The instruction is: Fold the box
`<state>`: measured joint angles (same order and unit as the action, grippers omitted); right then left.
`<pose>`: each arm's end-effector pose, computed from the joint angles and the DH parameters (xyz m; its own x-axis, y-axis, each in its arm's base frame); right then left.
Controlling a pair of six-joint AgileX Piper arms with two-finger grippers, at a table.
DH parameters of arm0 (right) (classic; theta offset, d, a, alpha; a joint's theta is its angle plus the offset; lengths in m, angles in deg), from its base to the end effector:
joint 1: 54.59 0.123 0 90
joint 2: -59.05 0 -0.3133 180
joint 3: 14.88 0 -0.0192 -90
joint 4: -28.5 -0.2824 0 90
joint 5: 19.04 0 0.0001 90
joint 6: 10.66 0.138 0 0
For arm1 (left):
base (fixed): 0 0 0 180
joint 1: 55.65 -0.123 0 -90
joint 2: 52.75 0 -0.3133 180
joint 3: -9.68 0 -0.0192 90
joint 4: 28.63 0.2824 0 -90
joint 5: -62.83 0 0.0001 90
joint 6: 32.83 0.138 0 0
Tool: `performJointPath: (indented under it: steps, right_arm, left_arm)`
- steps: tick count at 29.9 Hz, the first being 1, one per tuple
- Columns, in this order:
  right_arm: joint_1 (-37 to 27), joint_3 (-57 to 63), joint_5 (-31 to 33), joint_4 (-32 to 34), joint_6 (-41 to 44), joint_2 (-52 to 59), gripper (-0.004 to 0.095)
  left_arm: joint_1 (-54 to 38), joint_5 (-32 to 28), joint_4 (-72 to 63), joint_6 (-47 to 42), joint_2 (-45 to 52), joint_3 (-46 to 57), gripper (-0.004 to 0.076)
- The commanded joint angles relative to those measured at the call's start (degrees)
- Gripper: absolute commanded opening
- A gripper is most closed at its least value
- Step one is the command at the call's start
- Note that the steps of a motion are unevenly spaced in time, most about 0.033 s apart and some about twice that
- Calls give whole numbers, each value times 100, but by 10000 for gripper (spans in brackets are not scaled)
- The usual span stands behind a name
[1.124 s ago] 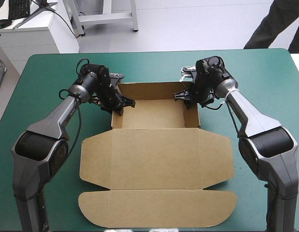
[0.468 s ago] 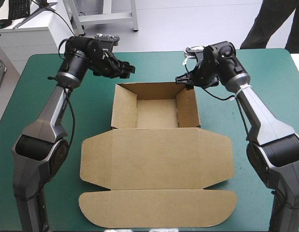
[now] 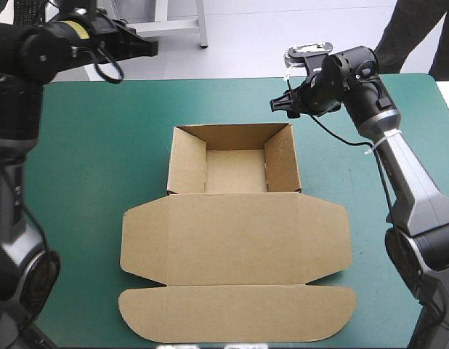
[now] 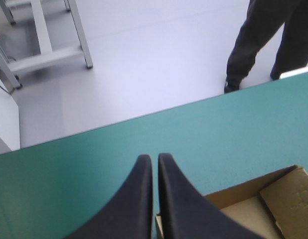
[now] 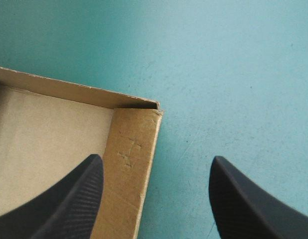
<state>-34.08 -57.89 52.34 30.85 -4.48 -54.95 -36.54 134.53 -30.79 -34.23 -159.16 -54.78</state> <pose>0.4443 0.1605 0.4101 -0.7693 -0.1868 -0.6109 -0.2562 0.9662 0.0272 0.3662 -0.1321 0.5910 -0.3916 0.0973 -0.9150 0.3442 0.9377 -0.0476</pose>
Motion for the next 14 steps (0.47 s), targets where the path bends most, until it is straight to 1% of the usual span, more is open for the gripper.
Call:
performJointPath:
  steps: [1,6,9,14]
  right_arm:
    - [-24,-138,49,29,2,327,577]
    - [-24,-138,49,29,54,267,576]
    - [-24,-10,49,-115,244,190,576]
    - [-24,362,49,-162,244,11,576]
  left_arm:
    - [26,199,108,141,803,84,-10]
    - [26,199,750,291,1643,974,-10]
    - [26,189,989,296,2266,1837,-10]
    - [26,96,1037,323,3350,3841,-10]
